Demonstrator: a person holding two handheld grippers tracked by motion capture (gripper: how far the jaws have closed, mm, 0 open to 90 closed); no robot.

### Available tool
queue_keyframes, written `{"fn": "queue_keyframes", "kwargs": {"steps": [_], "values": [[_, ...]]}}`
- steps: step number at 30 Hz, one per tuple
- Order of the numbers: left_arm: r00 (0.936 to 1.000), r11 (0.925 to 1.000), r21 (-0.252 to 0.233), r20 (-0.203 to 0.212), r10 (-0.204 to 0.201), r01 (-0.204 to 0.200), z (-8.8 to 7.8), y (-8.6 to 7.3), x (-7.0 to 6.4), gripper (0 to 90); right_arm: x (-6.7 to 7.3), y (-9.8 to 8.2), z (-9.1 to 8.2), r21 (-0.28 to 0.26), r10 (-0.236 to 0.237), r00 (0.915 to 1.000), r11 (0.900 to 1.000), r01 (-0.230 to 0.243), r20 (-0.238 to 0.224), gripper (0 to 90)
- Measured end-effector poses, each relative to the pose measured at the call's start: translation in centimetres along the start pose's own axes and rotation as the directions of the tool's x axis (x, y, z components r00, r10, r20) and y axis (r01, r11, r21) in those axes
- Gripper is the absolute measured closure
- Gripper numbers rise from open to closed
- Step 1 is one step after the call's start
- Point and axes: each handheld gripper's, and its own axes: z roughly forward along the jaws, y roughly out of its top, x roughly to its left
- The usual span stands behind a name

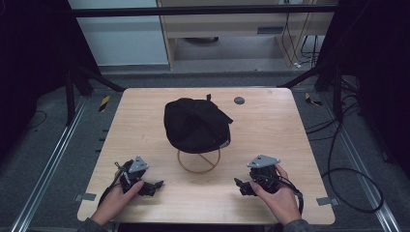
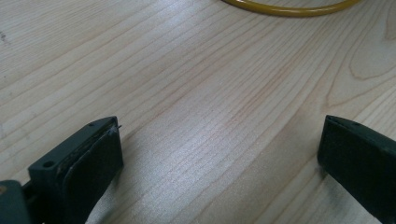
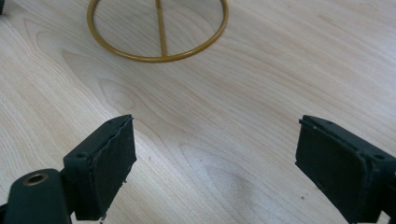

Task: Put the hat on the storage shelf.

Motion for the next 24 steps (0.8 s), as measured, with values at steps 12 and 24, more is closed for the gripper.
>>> {"fn": "queue_keyframes", "kwargs": {"steps": [12,24], "values": [[1.0000,1.0000,0.000,0.000,0.000,0.000,0.0,0.0,0.0,0.0,0.4,-0.8,1.2,0.024,0.001,0.9997,1.000,-0.001,-0.022,12.3],[1.0000,1.0000,0.000,0.000,0.000,0.000,0.0,0.0,0.0,0.0,0.7,-1.1,2.6,0.040,0.008,0.9994,0.999,-0.007,-0.034,12.4]]}}
